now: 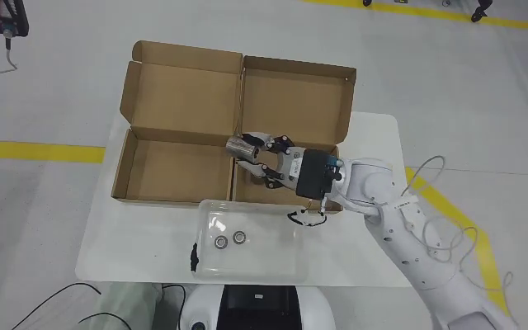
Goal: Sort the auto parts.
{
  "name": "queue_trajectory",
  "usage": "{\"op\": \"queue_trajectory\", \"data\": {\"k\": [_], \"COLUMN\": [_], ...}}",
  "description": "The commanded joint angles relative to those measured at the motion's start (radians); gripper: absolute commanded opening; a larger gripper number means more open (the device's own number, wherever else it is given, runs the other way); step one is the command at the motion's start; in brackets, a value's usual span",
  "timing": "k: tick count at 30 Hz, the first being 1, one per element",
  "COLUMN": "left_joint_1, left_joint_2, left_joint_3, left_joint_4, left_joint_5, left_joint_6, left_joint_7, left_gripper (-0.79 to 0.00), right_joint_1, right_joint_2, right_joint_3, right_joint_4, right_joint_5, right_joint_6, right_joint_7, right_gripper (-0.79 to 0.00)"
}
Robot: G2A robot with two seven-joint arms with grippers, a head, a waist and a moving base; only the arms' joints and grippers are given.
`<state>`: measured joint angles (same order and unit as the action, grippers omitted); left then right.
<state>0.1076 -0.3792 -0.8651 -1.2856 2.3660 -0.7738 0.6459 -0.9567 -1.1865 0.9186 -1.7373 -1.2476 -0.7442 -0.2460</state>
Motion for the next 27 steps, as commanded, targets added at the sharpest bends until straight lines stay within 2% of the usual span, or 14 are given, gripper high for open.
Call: {"op": "queue_trajectory", "data": {"k": [1,27], "left_joint_1": [0.000,0.000], "left_joint_2": [0.000,0.000], "left_joint_3": [0.000,0.000], "left_joint_4": [0.000,0.000], "left_joint_5": [0.000,0.000], "left_joint_6": [0.000,0.000], "left_joint_7": [0.000,0.000], "left_gripper": [0.000,0.000], "right_joint_1": [-0.007,-0.020], "right_joint_2": [0.003,0.006], "right_joint_3": [0.006,0.019], "right_joint_4": [0.004,0.008], "right_joint_5": [-0.004,0.001], "right_joint_6": [-0.024,-0.028], "right_joint_7": [0.009,0.007], "right_gripper": [-0.785,-0.785]}}
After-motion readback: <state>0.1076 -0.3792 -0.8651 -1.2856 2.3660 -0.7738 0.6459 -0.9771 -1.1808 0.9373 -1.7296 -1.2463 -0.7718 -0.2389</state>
